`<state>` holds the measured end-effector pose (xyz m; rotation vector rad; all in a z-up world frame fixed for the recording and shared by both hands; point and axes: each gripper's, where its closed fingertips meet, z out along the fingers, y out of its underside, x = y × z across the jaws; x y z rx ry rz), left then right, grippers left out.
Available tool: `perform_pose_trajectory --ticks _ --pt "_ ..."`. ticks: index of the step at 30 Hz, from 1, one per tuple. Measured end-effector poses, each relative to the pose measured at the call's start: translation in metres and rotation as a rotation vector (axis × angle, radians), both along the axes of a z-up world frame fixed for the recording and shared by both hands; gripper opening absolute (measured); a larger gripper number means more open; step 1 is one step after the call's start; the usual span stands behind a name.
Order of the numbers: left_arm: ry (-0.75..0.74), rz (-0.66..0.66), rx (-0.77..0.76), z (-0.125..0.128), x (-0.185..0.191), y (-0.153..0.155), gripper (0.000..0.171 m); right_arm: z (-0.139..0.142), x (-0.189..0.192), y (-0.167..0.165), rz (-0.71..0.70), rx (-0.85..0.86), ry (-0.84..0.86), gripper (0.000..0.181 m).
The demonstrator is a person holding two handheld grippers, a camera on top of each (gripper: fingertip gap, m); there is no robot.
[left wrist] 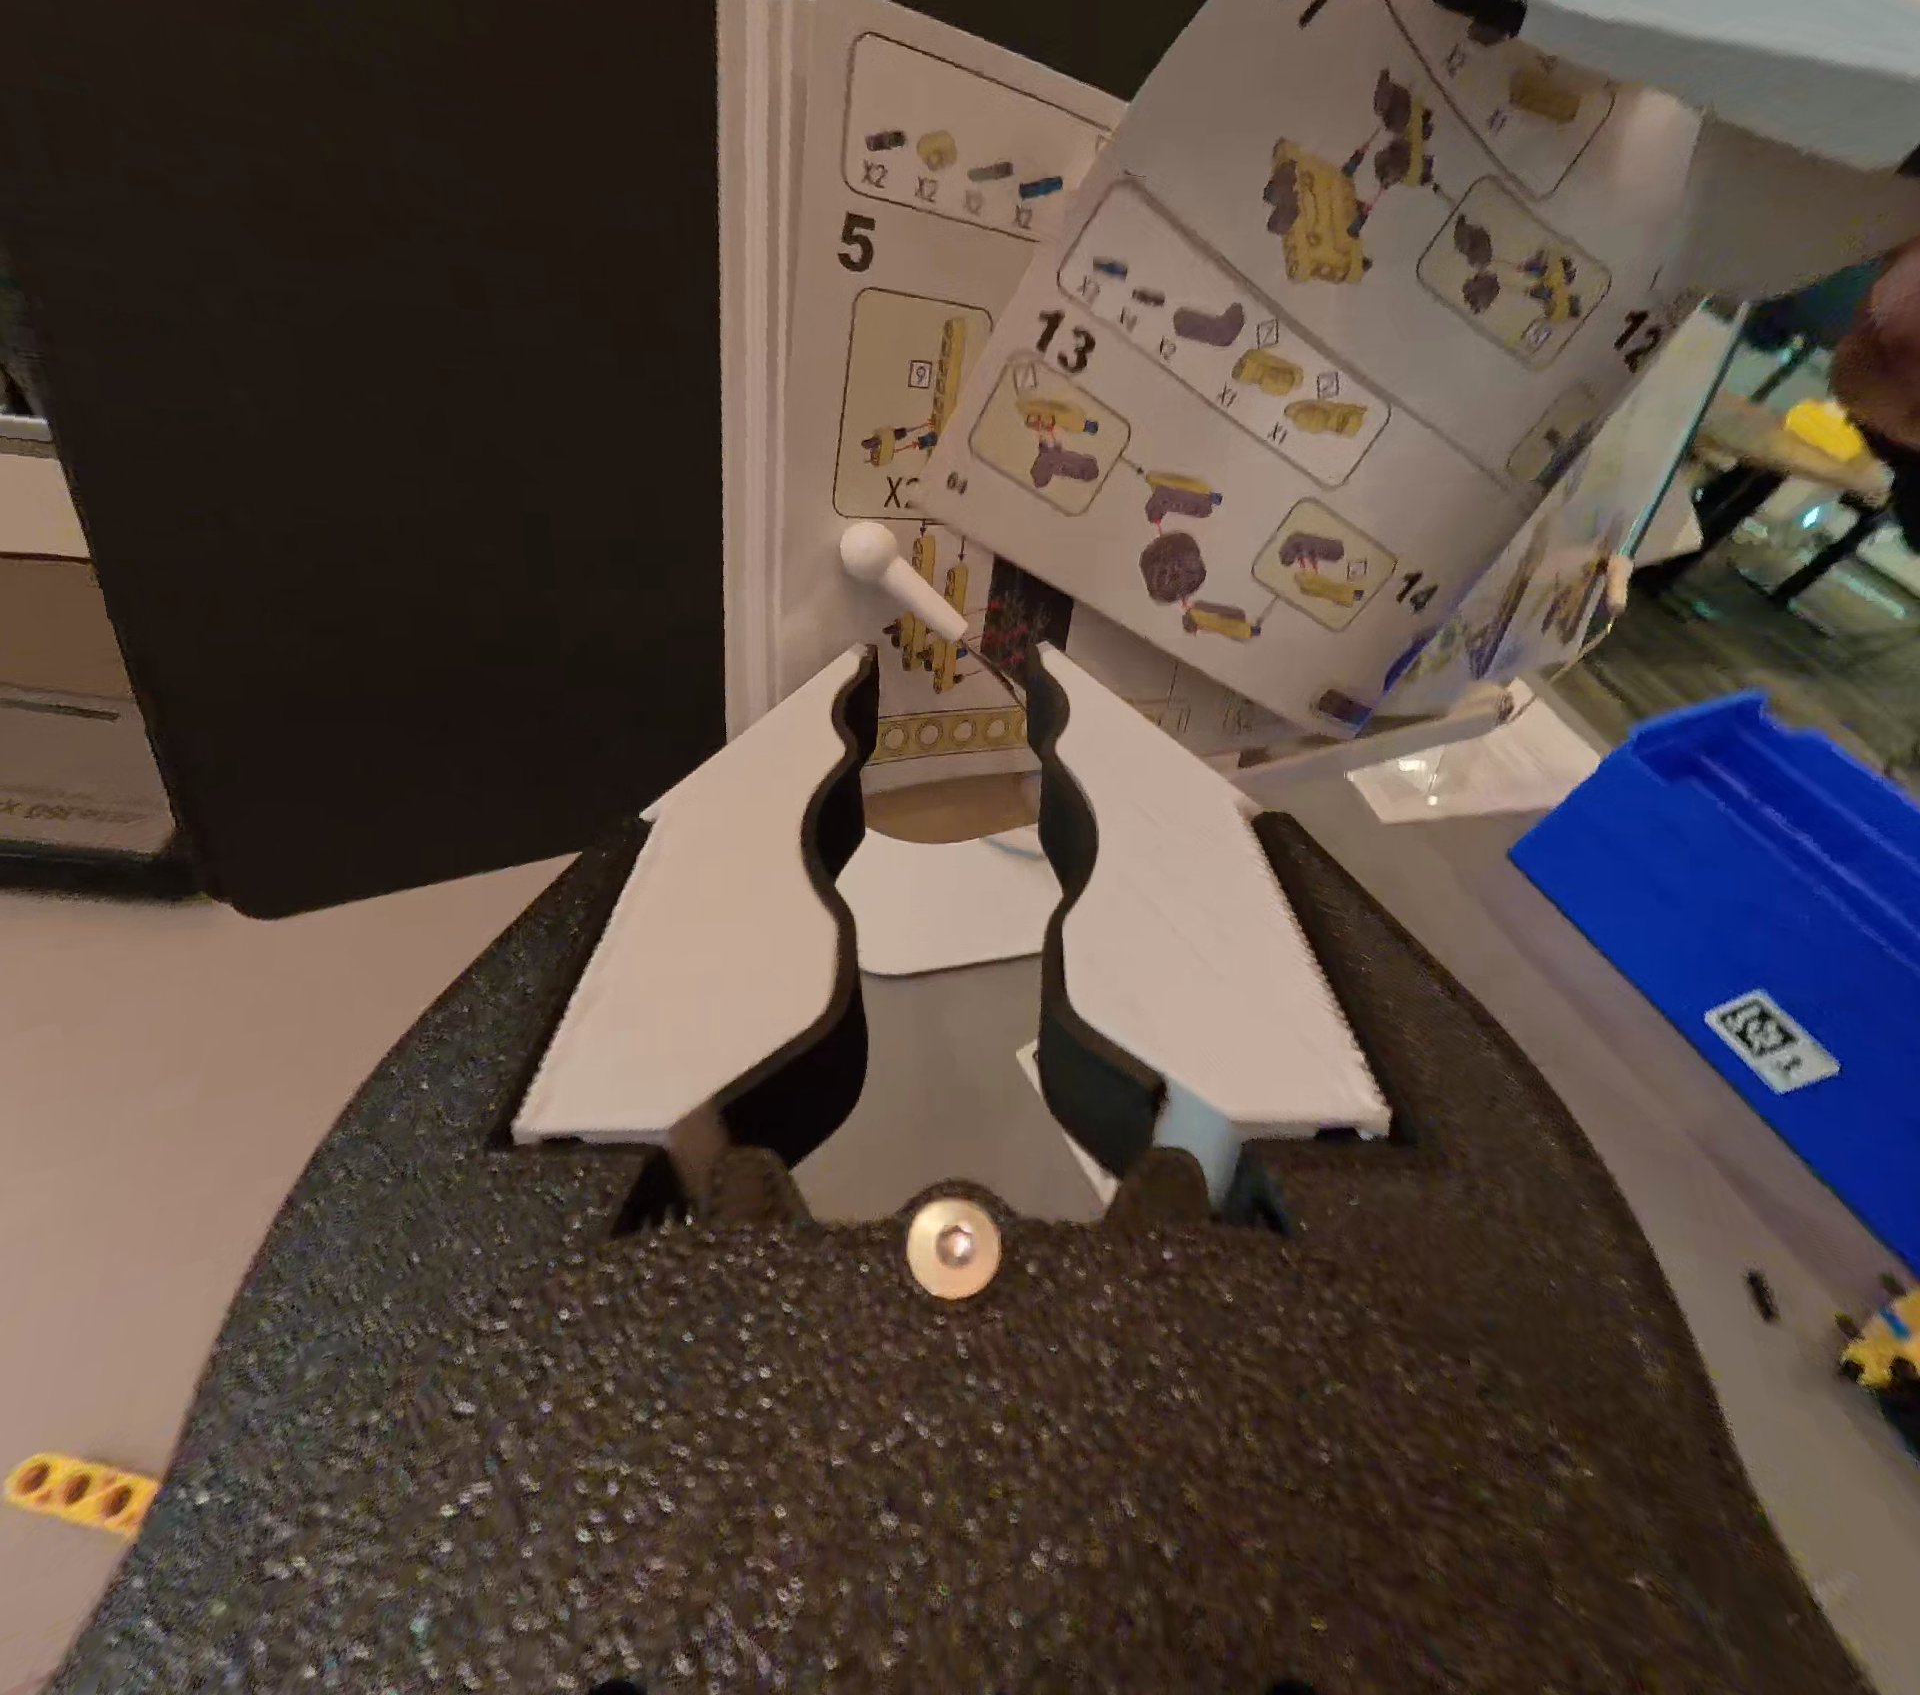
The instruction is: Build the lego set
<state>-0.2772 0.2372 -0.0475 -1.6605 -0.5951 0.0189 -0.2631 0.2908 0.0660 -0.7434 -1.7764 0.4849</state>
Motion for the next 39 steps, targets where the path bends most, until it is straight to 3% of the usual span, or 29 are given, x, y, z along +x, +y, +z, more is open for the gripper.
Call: perform_pose_trajectory --ticks 2,4,14,23,27,33,35,39 --pt "-0.018 0.044 0.024 0.001 -0.003 0.001 0.025 -0.004 -0.003 -0.004 0.013 0.023 0.001 0.000" --pt "-0.005 0.037 0.035 0.002 -0.001 0.004 0.010 -0.008 -0.006 -0.005 0.003 0.059 0.000 0.000" --pt "0.059 -0.036 0.072 0.011 0.010 0.006 0.007 -0.022 -0.025 -0.026 0.081 0.119 0.005 0.001" --pt "0.035 -0.047 0.046 0.006 0.006 0.005 0.008 -0.035 -0.039 -0.031 0.074 0.209 0.019 0.018" --pt "0.029 -0.051 0.039 0.004 0.005 0.004 0.008 -0.012 -0.020 -0.037 0.054 0.251 0.186 0.022" --pt "0.030 -0.050 0.039 0.004 0.005 0.005 0.008 0.022 0.046 -0.030 -0.018 0.097 0.455 0.019" --pt "0.031 -0.051 0.040 0.005 0.005 0.004 0.008 0.002 0.058 -0.014 -0.081 0.004 0.423 0.000" --pt "0.057 -0.062 0.044 0.008 0.009 0.005 0.008 -0.054 0.054 0.021 -0.230 -0.013 0.272 0.000"
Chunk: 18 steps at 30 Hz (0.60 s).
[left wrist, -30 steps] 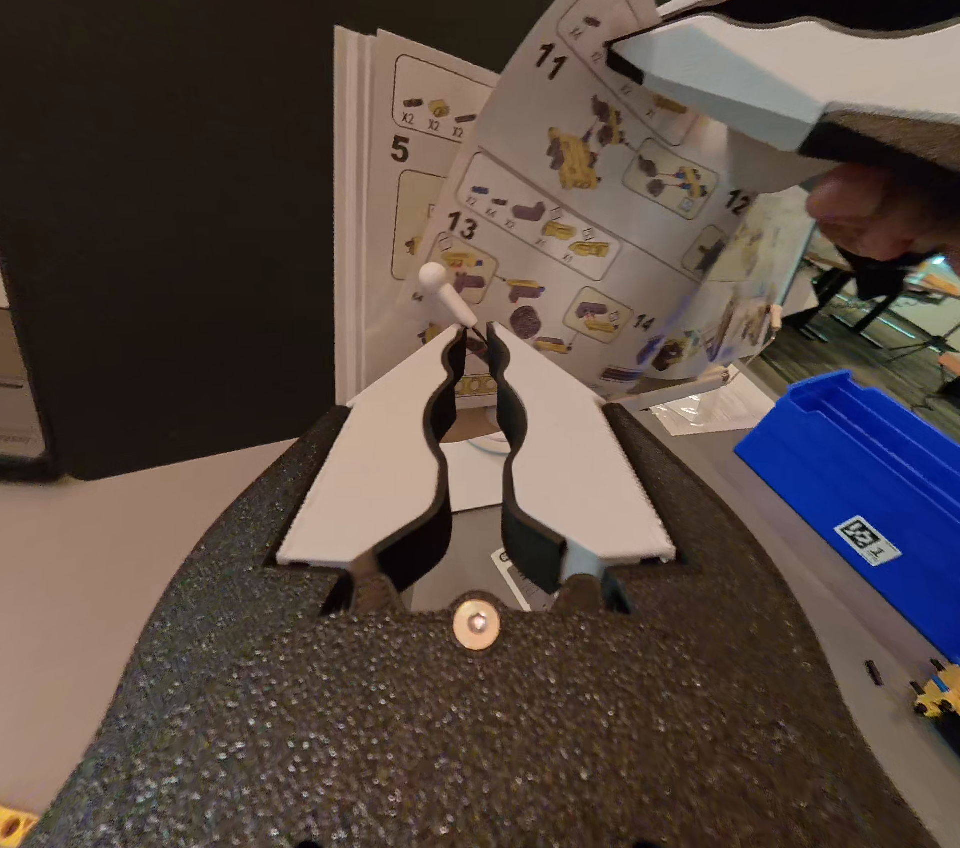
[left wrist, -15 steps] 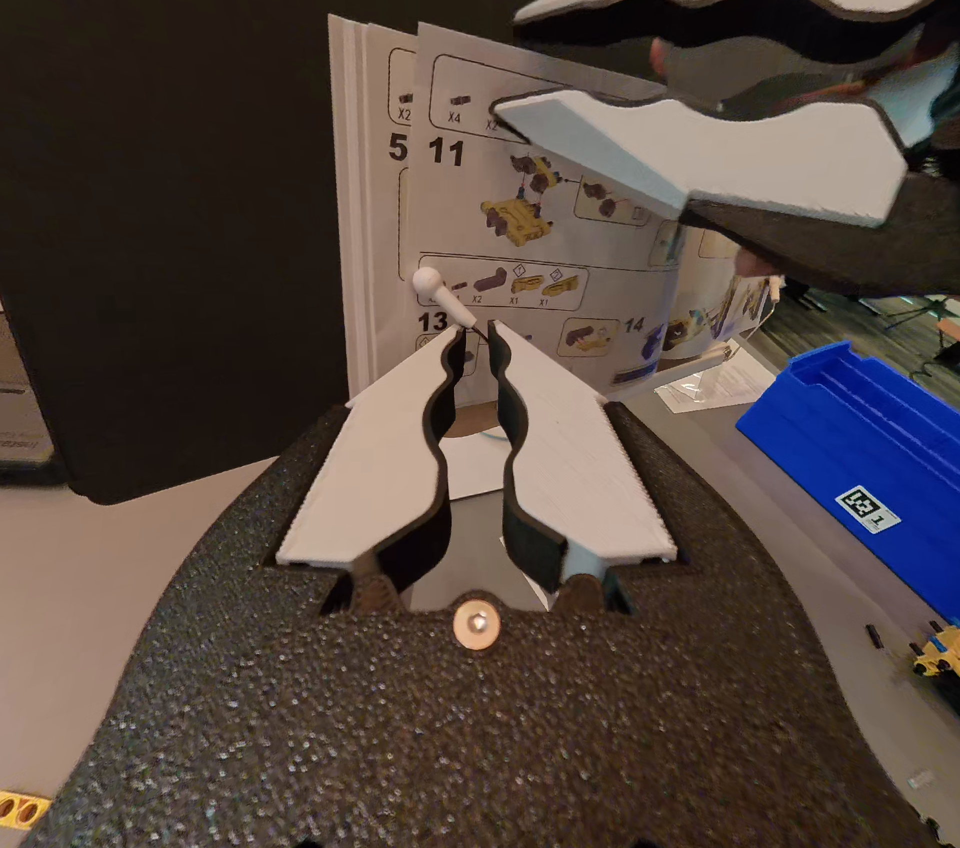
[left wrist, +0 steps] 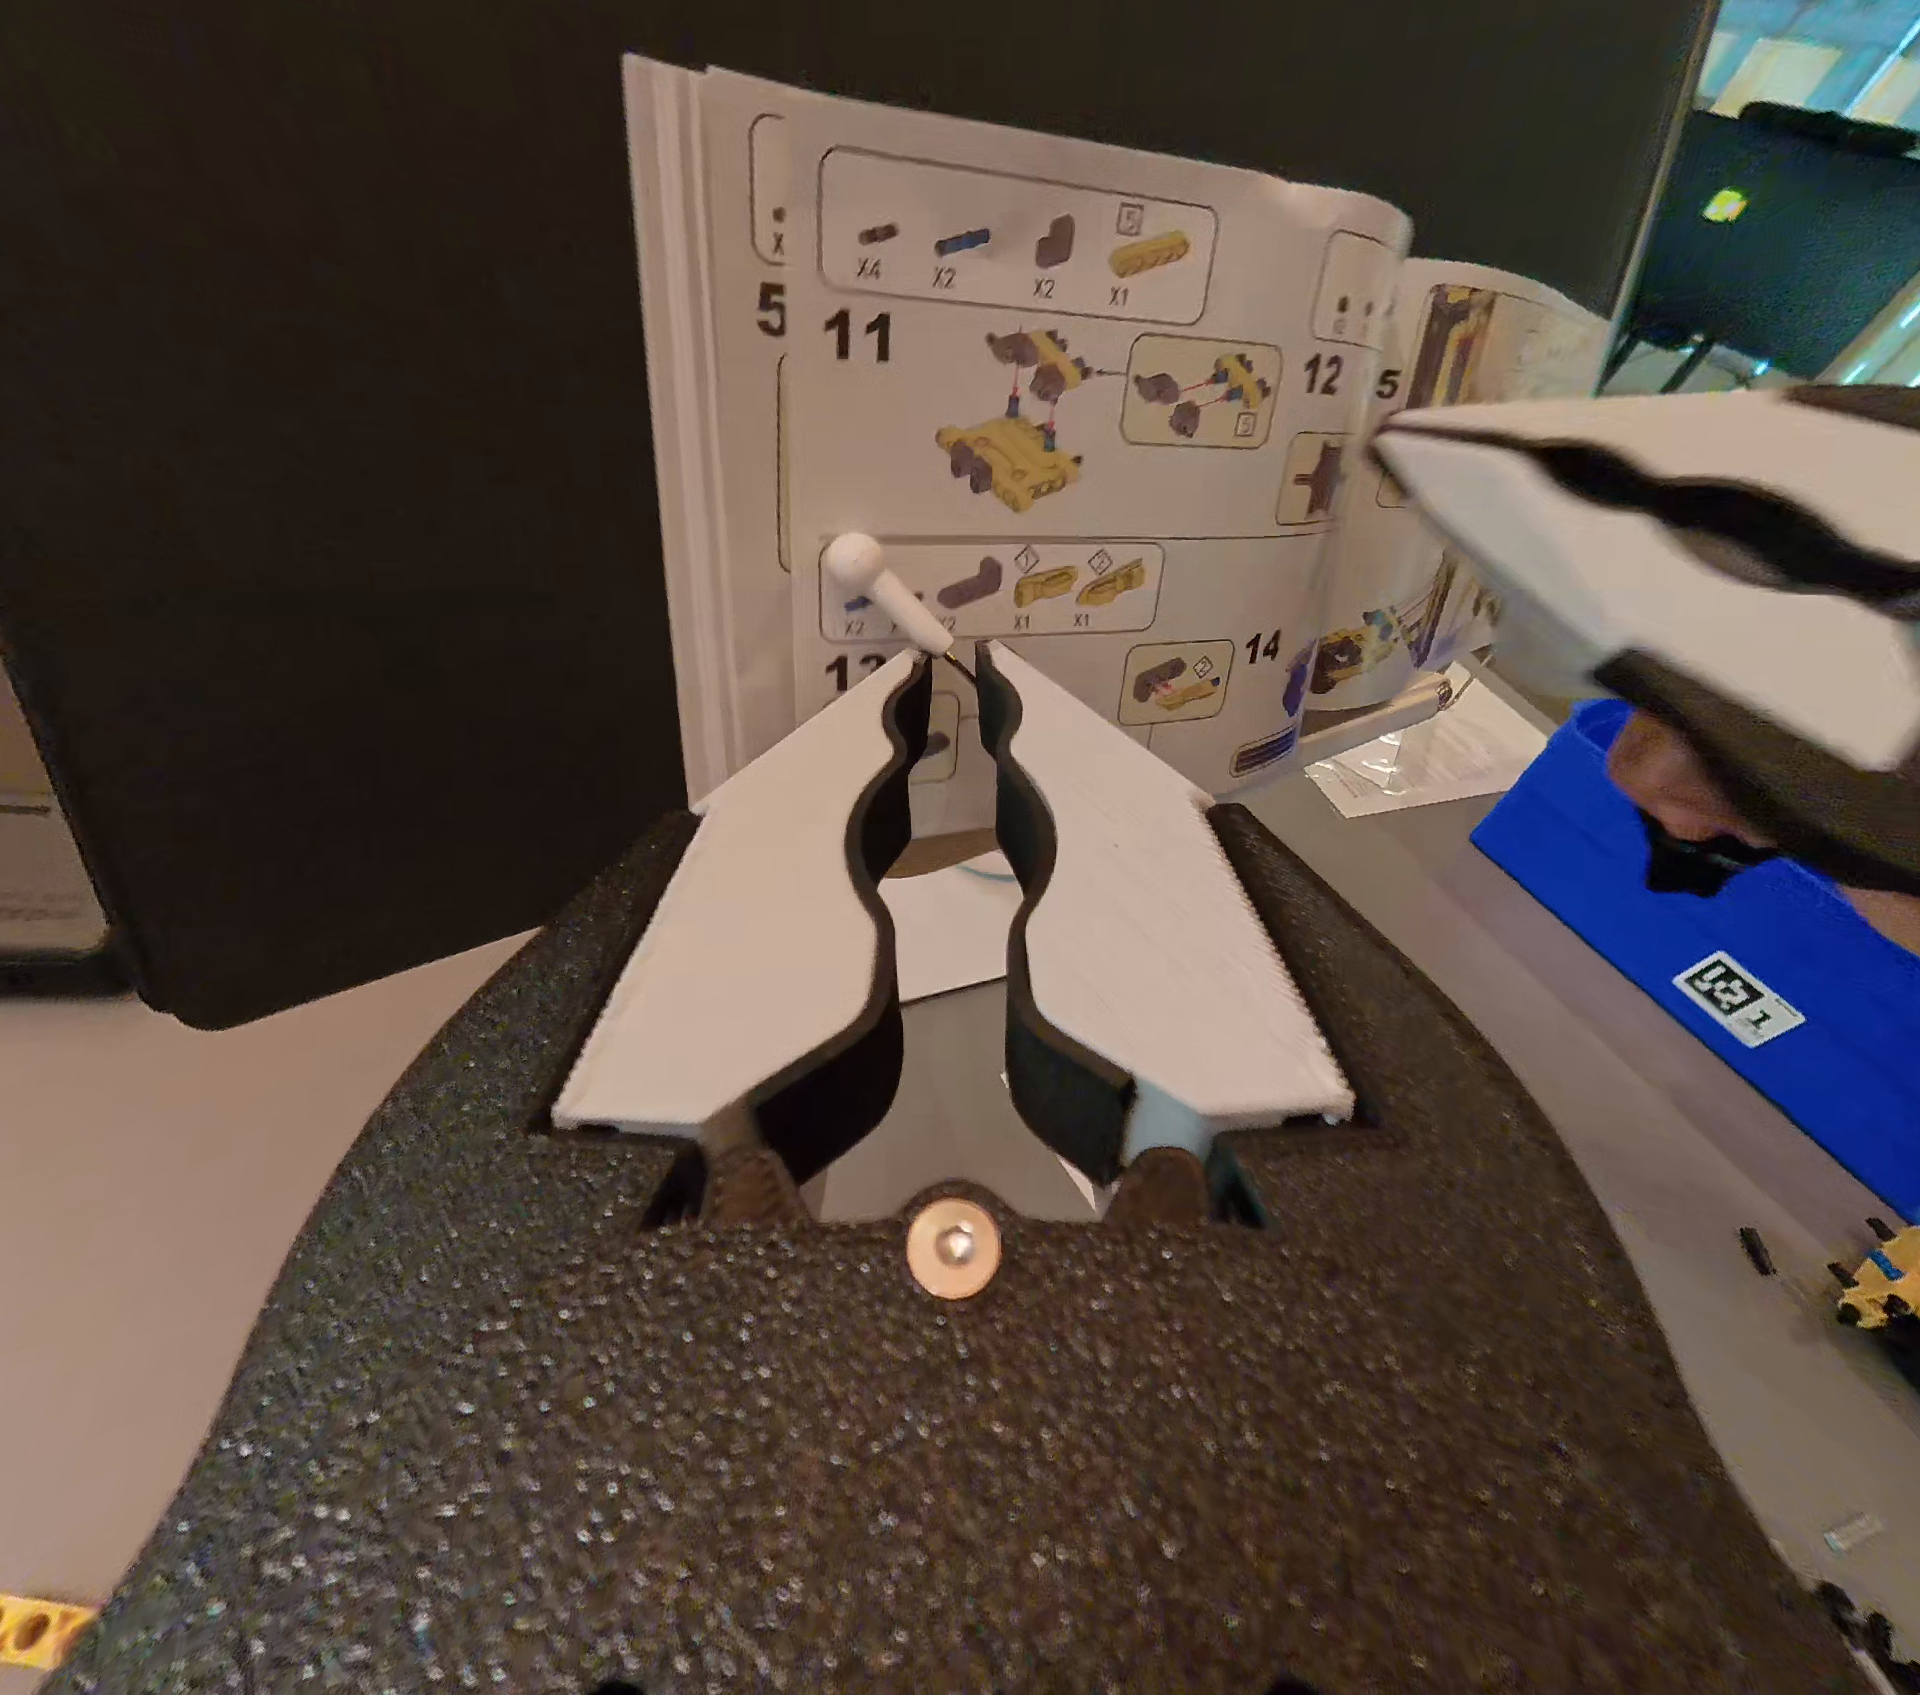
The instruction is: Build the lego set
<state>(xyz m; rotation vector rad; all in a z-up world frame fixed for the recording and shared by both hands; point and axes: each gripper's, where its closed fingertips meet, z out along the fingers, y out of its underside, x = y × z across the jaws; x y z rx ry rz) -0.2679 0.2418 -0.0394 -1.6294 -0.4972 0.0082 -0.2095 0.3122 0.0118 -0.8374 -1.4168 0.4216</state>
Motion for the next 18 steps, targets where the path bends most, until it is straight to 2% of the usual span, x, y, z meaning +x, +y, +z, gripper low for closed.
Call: perform_pose_trajectory --ticks 4,12,14,16,18 --pt "0.061 0.022 -0.023 -0.001 -0.001 0.001 0.009 -0.019 -0.020 0.001 0.001 0.001 -0.043 0.000" --pt "0.006 0.017 0.003 -0.002 -0.003 0.001 0.010 -0.025 -0.030 0.001 0.003 -0.074 -0.019 0.000" --pt "0.010 0.024 -0.001 -0.001 -0.003 0.001 0.012 -0.025 -0.027 -0.002 0.012 -0.134 -0.025 0.000" --pt "0.017 0.040 0.013 0.005 -0.003 -0.001 0.021 -0.027 -0.022 -0.009 0.026 -0.242 -0.044 0.001" --pt "0.027 0.054 0.031 0.015 -0.002 -0.006 0.027 -0.024 -0.004 -0.021 0.049 -0.395 -0.049 0.014"
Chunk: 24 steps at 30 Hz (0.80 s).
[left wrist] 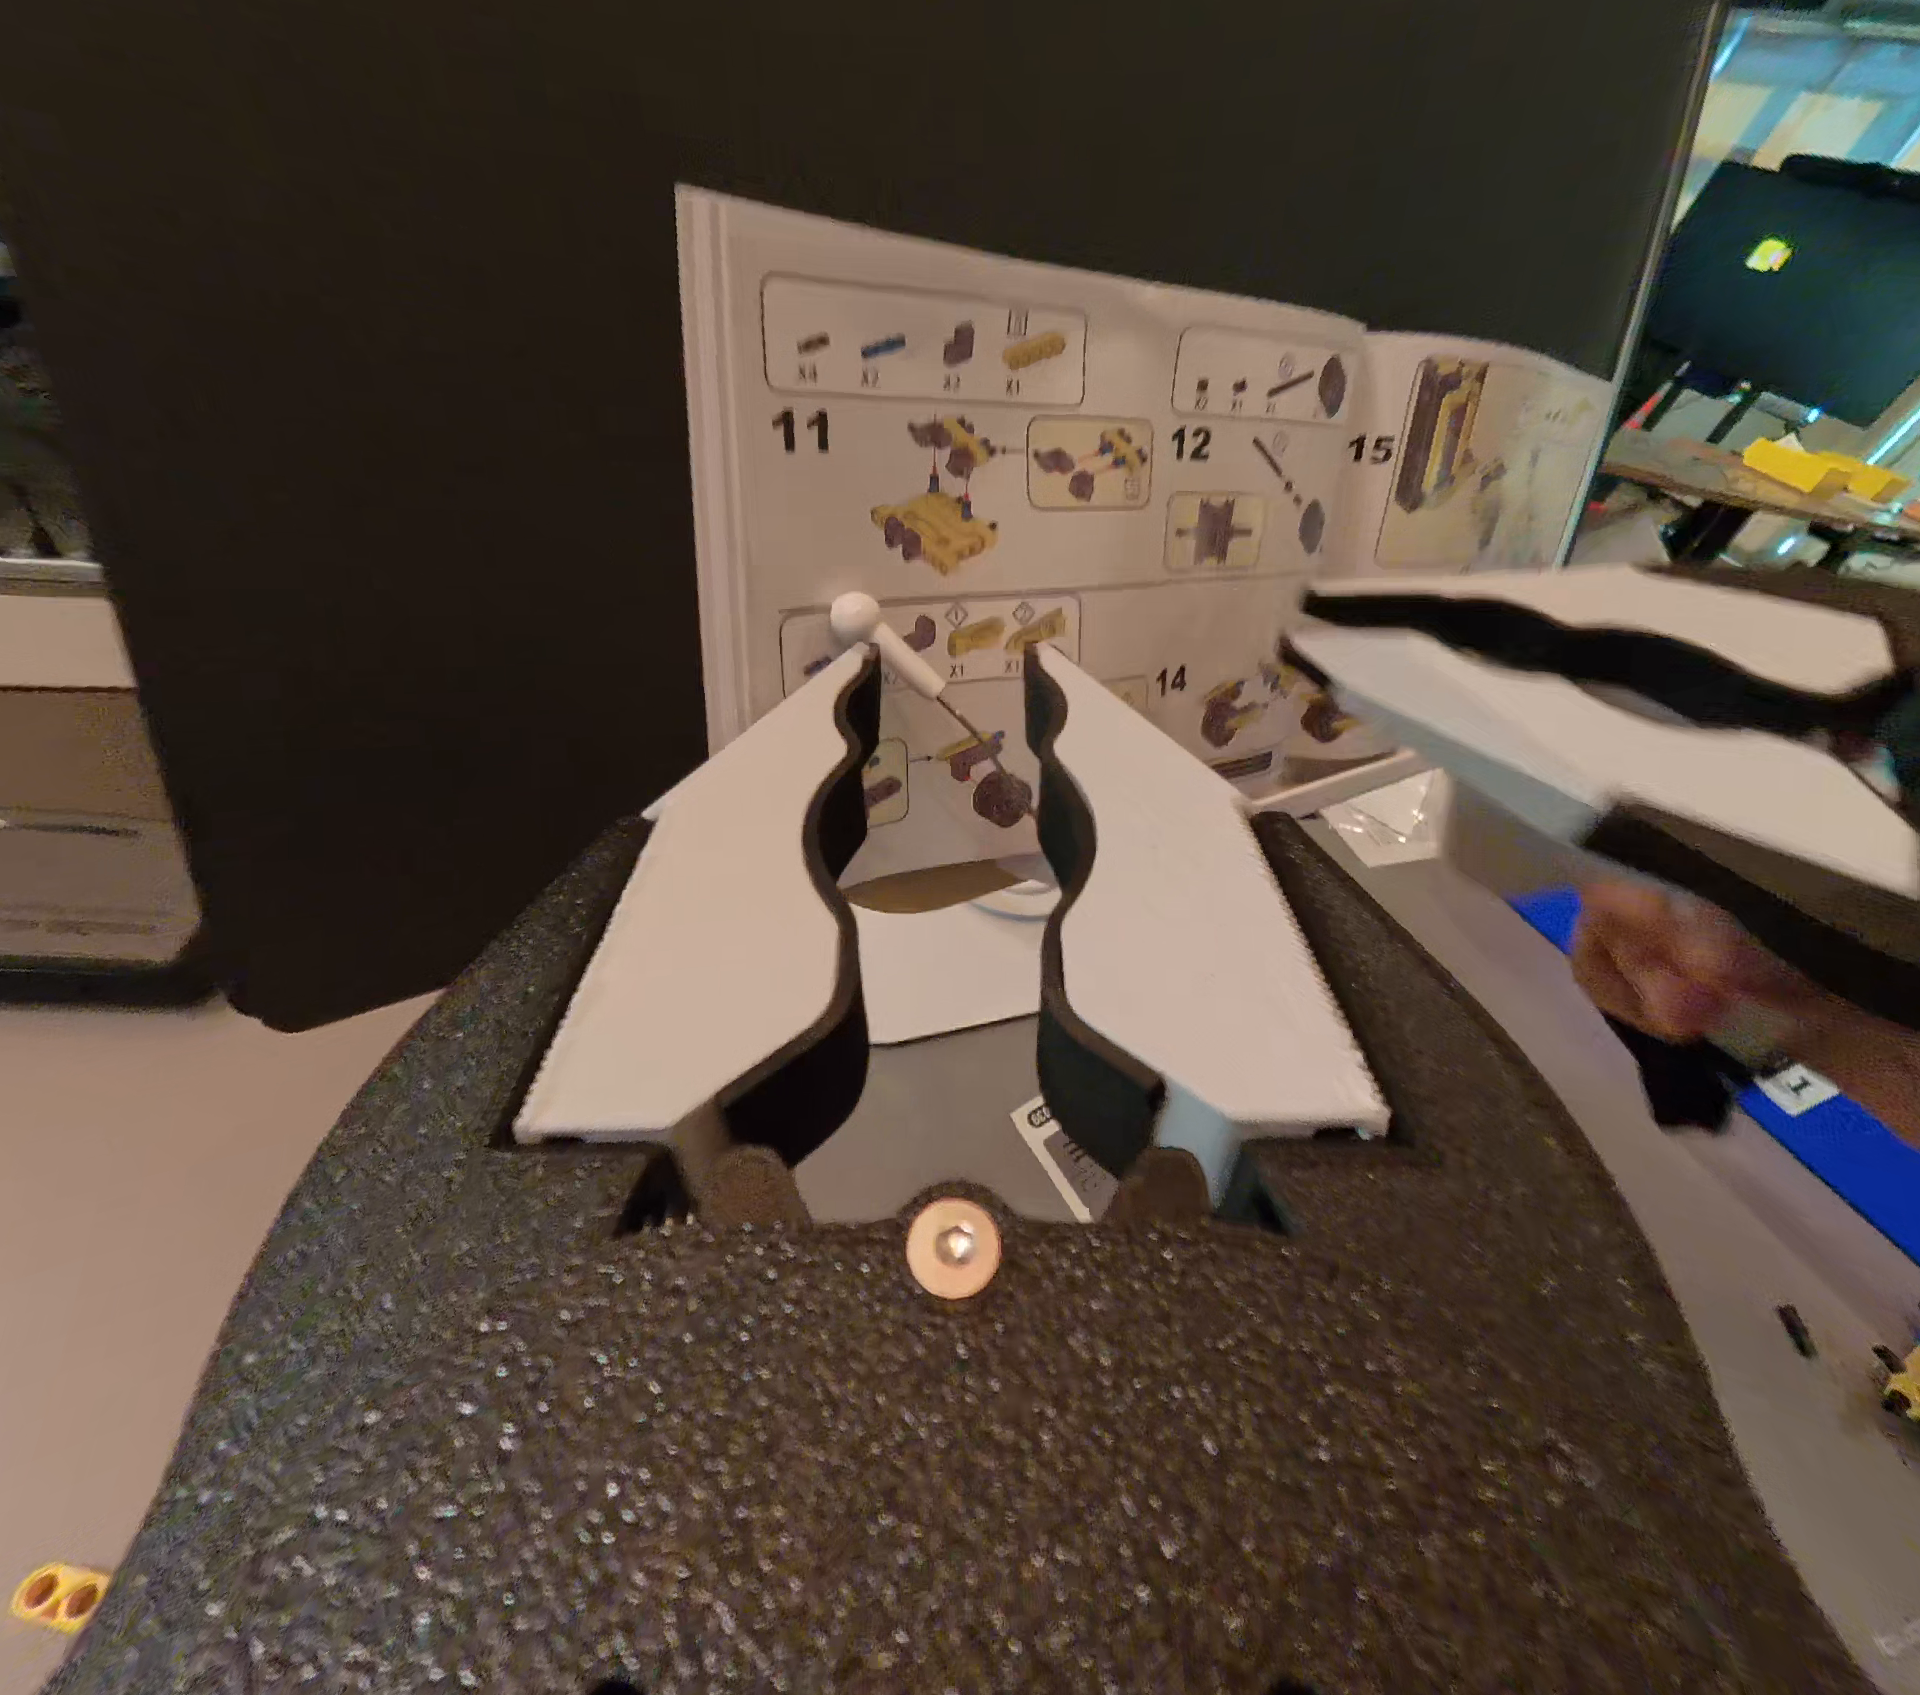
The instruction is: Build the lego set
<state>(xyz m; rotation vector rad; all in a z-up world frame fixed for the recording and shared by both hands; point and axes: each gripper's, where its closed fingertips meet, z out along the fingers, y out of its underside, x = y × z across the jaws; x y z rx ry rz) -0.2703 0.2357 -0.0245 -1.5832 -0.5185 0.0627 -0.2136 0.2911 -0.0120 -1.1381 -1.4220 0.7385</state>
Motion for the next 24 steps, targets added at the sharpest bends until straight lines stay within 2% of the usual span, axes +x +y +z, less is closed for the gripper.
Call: perform_pose_trajectory --ticks 2,4,5,8,11,13,16,19,22,24 --pt "0.007 0.008 0.032 0.015 0.002 -0.007 0.034 -0.002 0.029 -0.021 0.074 -0.185 -0.021 0.046" --pt "0.006 -0.023 0.074 0.032 0.013 -0.011 0.043 -0.018 0.065 -0.039 0.128 -0.354 -0.079 0.091" --pt "0.010 -0.058 0.080 0.039 0.022 -0.011 0.045 -0.031 0.083 -0.041 0.125 -0.416 -0.103 0.102" --pt "0.070 -0.159 -0.010 0.042 0.054 -0.009 0.046 -0.079 0.132 -0.030 0.010 -0.440 -0.174 0.103" --pt "0.154 -0.168 -0.237 0.006 0.065 -0.016 0.047 -0.132 0.162 -0.015 -0.129 -0.400 -0.299 0.103" --pt "0.130 -0.207 -0.335 -0.028 0.079 -0.021 0.047 -0.154 0.169 0.001 -0.220 -0.382 -0.341 0.103" --pt "0.082 -0.294 -0.446 -0.080 0.114 -0.015 0.048 -0.167 0.167 0.035 -0.389 -0.386 -0.328 0.103" --pt "0.050 -0.390 -0.585 -0.125 0.154 0.007 0.051 -0.178 0.169 0.059 -0.531 -0.434 -0.334 0.103" --pt "0.114 -0.372 -0.723 -0.154 0.166 0.033 0.051 -0.184 0.174 0.062 -0.569 -0.476 -0.327 0.103" --pt "0.179 -0.312 -0.801 -0.170 0.158 0.046 0.052 -0.185 0.178 0.065 -0.593 -0.495 -0.299 0.103"
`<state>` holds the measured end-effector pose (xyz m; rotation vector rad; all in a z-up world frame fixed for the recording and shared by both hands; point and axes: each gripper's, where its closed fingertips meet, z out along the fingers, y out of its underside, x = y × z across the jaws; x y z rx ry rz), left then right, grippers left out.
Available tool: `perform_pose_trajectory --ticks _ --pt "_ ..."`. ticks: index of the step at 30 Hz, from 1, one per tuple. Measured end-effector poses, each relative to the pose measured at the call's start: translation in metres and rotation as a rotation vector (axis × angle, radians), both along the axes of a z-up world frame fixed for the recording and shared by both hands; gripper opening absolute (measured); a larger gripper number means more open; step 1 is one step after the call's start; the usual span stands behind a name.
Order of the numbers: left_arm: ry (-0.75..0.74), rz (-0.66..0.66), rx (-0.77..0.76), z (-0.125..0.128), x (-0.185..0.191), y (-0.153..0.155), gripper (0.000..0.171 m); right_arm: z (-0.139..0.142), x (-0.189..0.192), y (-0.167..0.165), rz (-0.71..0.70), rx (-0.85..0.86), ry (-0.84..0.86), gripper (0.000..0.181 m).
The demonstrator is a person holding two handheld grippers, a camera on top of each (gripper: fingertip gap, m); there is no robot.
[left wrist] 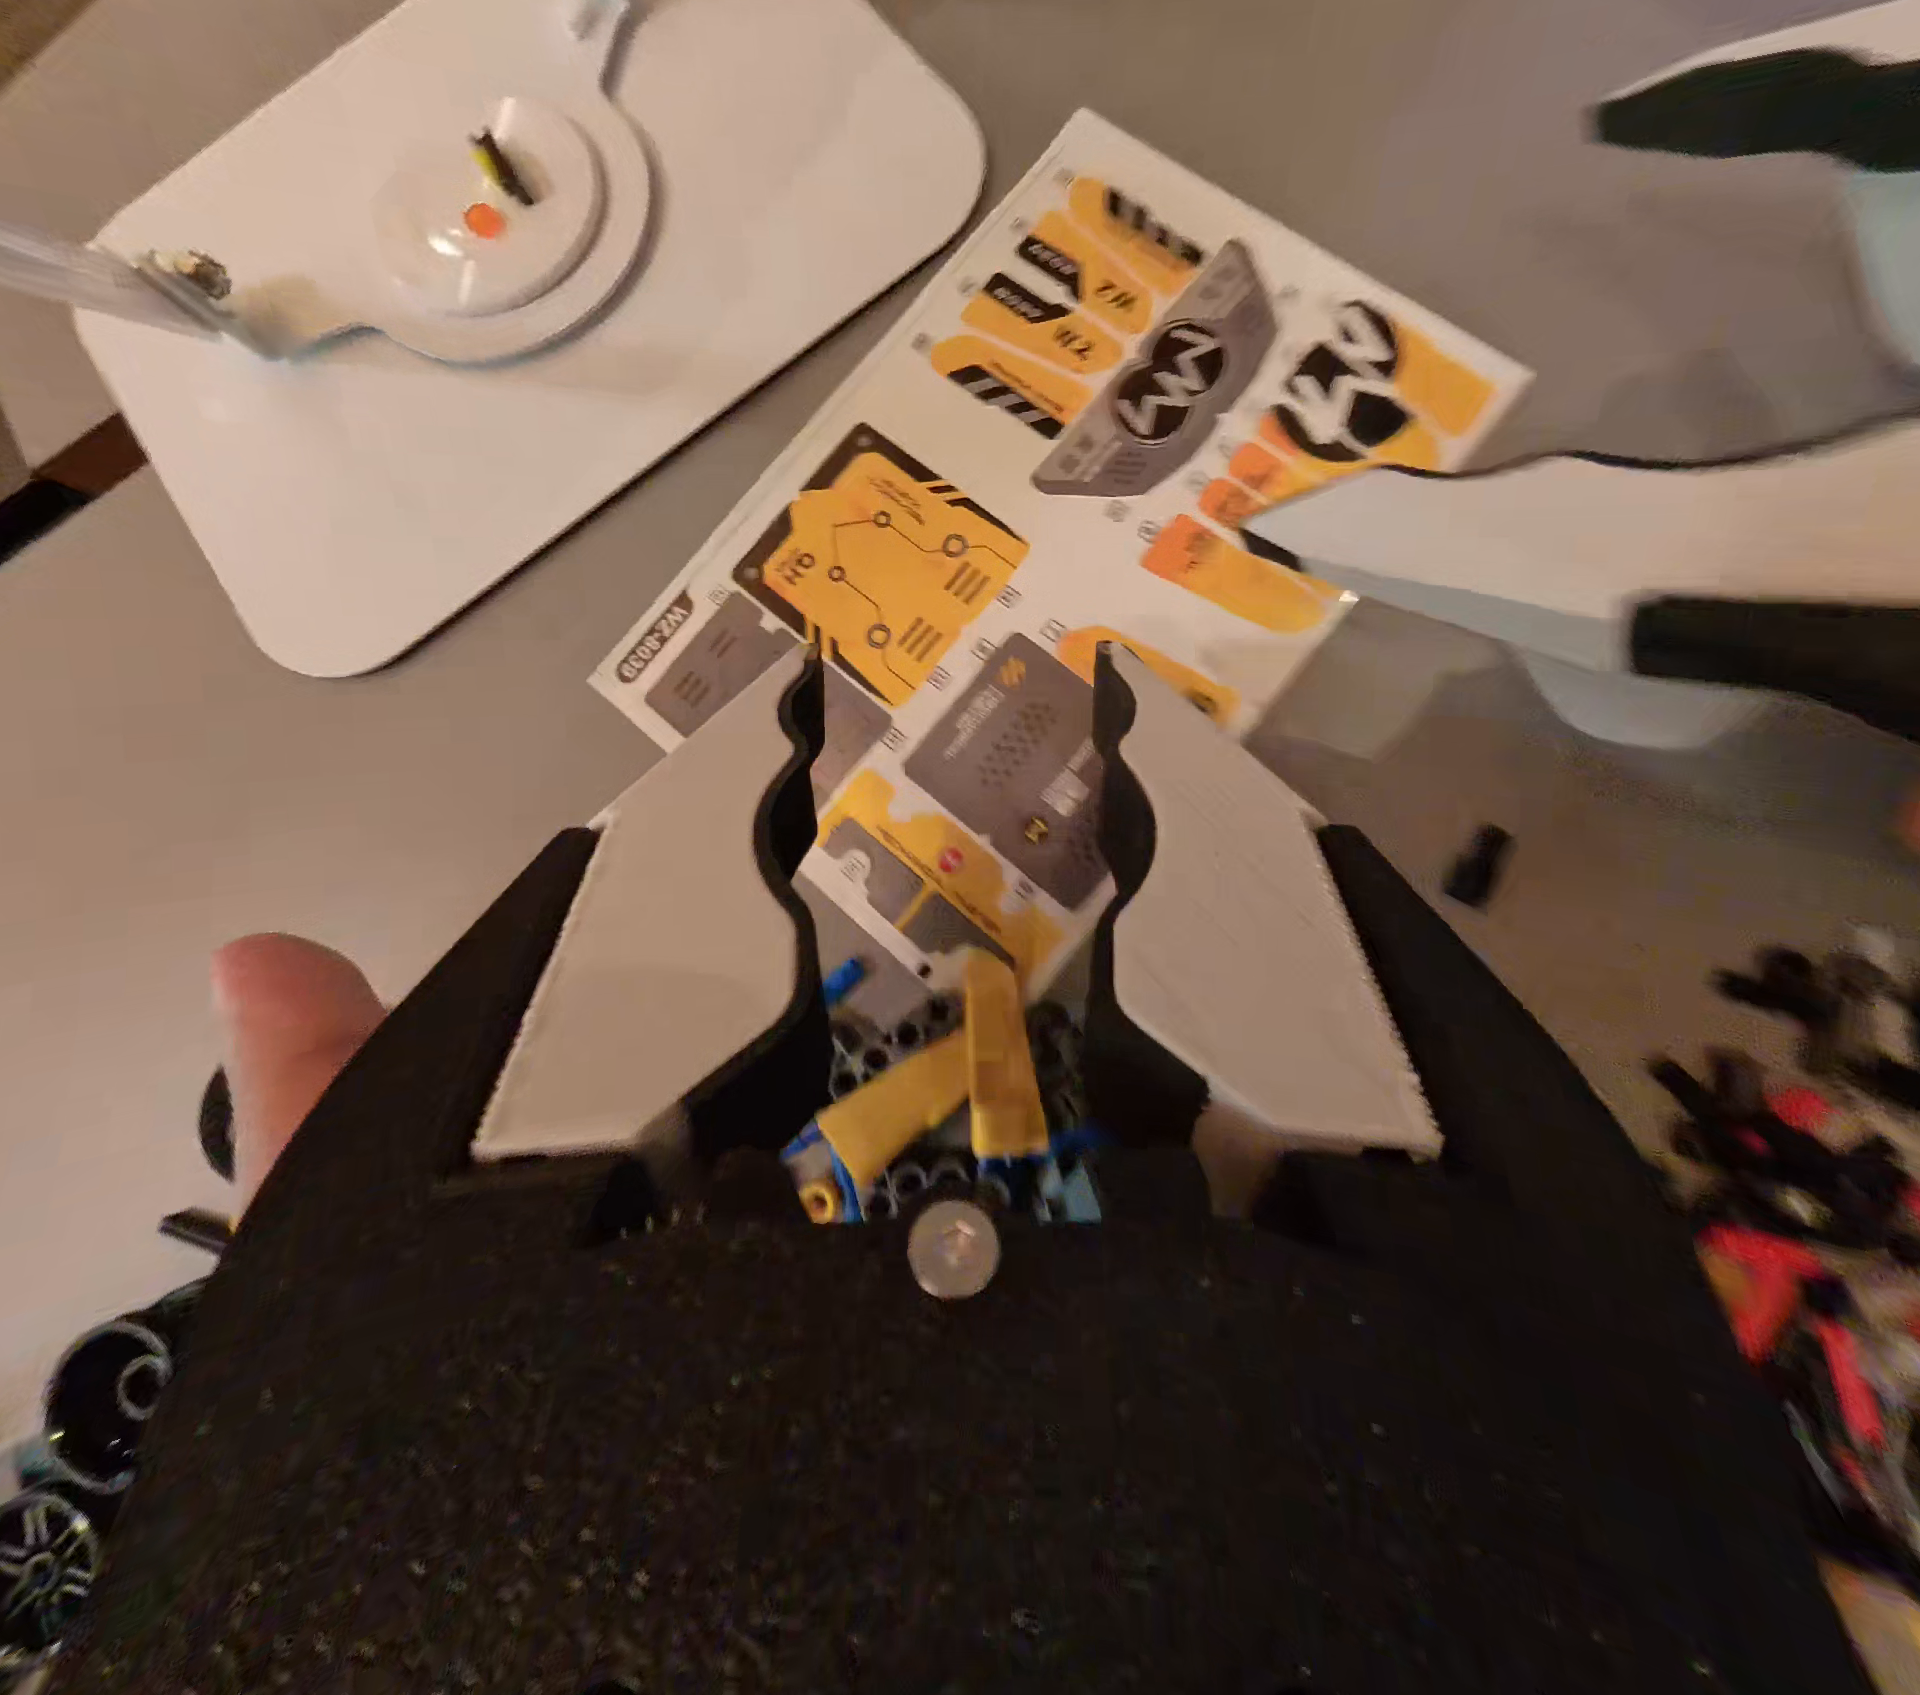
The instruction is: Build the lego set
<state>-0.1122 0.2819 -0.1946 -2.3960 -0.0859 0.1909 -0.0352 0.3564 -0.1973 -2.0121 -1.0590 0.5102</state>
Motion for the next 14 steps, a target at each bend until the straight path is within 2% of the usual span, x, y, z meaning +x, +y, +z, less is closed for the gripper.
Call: perform_pose_trajectory --ticks 2,5,8,11,14 --pt "0.010 0.048 -0.029 -0.012 -0.007 0.009 0.052 -0.007 0.001 0.002 -0.003 -0.016 -0.003 0.103" --pt "-0.085 0.081 -0.008 -0.024 -0.006 0.016 0.052 -0.026 0.004 0.004 -0.005 -0.014 -0.085 0.102" --pt "-0.121 0.140 0.029 -0.030 -0.015 0.015 0.054 -0.031 0.001 -0.003 0.029 -0.071 -0.076 0.099" --pt "-0.153 0.118 0.028 -0.029 -0.015 0.013 0.052 -0.031 0.003 -0.007 0.039 -0.066 -0.081 0.102" --pt "-0.082 0.055 0.017 -0.030 -0.019 0.013 0.057 -0.031 0.002 -0.008 0.049 -0.066 -0.080 0.104"
